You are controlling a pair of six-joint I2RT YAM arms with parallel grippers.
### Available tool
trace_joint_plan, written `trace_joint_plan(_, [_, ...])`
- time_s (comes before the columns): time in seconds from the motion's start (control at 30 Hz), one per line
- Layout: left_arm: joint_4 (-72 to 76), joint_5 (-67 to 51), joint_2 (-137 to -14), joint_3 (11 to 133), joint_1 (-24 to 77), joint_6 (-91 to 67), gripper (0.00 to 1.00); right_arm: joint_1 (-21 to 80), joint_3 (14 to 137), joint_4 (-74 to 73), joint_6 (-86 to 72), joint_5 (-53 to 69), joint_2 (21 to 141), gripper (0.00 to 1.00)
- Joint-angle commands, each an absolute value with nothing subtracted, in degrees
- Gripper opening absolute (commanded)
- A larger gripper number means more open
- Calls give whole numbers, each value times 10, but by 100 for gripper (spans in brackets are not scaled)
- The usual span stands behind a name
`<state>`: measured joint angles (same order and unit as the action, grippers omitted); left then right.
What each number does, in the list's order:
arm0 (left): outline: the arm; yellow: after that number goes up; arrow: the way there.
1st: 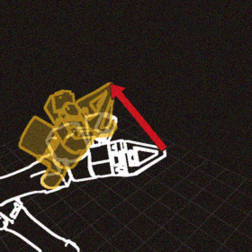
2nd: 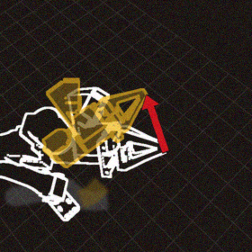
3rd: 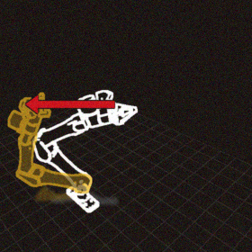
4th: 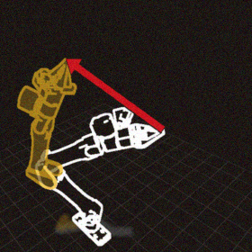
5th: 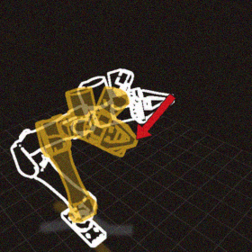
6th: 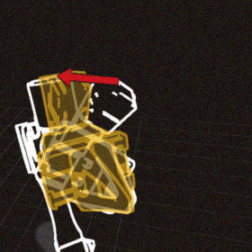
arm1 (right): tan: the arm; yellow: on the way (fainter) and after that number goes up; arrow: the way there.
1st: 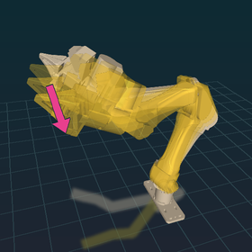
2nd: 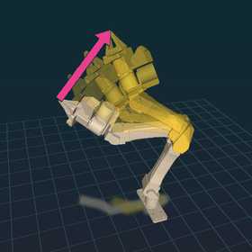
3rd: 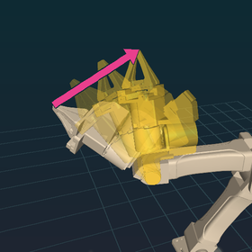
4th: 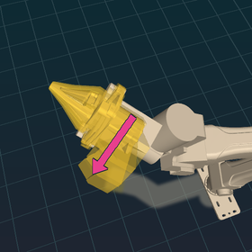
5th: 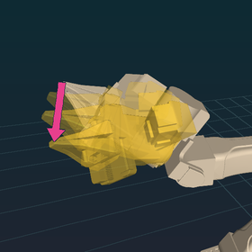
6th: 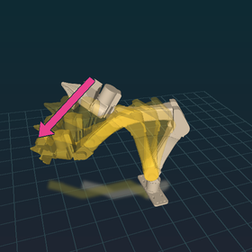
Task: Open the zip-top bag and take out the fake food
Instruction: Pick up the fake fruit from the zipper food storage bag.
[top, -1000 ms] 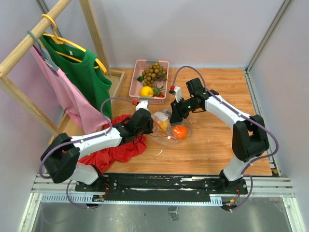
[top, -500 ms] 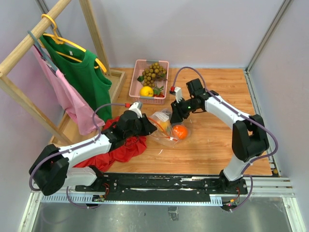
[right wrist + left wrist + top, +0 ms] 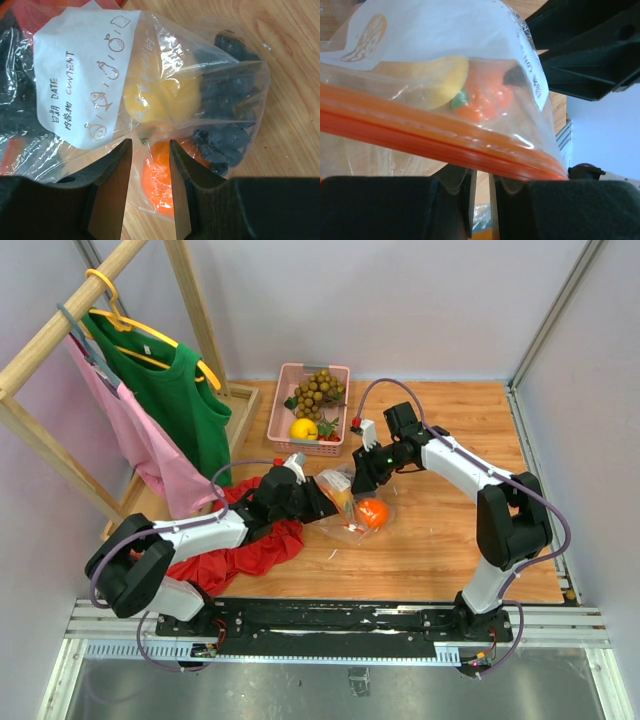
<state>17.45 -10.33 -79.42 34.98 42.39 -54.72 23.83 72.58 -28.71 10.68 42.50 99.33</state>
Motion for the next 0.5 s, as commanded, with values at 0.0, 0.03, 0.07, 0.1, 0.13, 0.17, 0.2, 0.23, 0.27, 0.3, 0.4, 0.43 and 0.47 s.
trace_joint_plan(0.0, [177, -107, -827, 389, 421, -580, 19, 238, 721, -272, 97, 431, 990, 37])
trace_joint_plan(0.03, [167, -101, -834, 395, 421, -583, 20, 239, 718, -270, 97, 431, 988, 37])
trace_joint_plan(0.07, [157, -96, -840, 402, 421, -585, 20, 240, 715, -268, 96, 432, 988, 37])
trace_joint_plan(0.1, [149, -90, -845, 409, 421, -587, 21, 240, 713, -267, 95, 432, 987, 37])
trace_joint_plan(0.13, [138, -82, -850, 415, 420, -591, 23, 242, 712, -266, 95, 431, 987, 37])
trace_joint_plan(0.17, [125, -72, -857, 423, 420, -596, 24, 242, 712, -266, 95, 430, 987, 37])
trace_joint_plan(0.2, [110, -64, -862, 428, 419, -599, 26, 243, 710, -265, 95, 428, 987, 37])
trace_joint_plan(0.23, [97, -56, -867, 432, 417, -602, 27, 243, 710, -265, 95, 425, 987, 37])
trace_joint_plan(0.27, [87, -48, -871, 436, 415, -604, 29, 244, 710, -265, 95, 422, 987, 37])
trace_joint_plan(0.3, [78, -43, -874, 437, 413, -606, 30, 244, 709, -265, 95, 420, 987, 37])
trace_joint_plan(0.4, [58, -23, -878, 438, 408, -610, 37, 245, 707, -265, 96, 415, 987, 37])
trace_joint_plan(0.43, [55, -18, -878, 438, 405, -609, 40, 245, 707, -265, 96, 415, 987, 37])
trace_joint_plan(0.47, [54, -14, -880, 438, 401, -609, 43, 245, 707, -266, 97, 415, 988, 37])
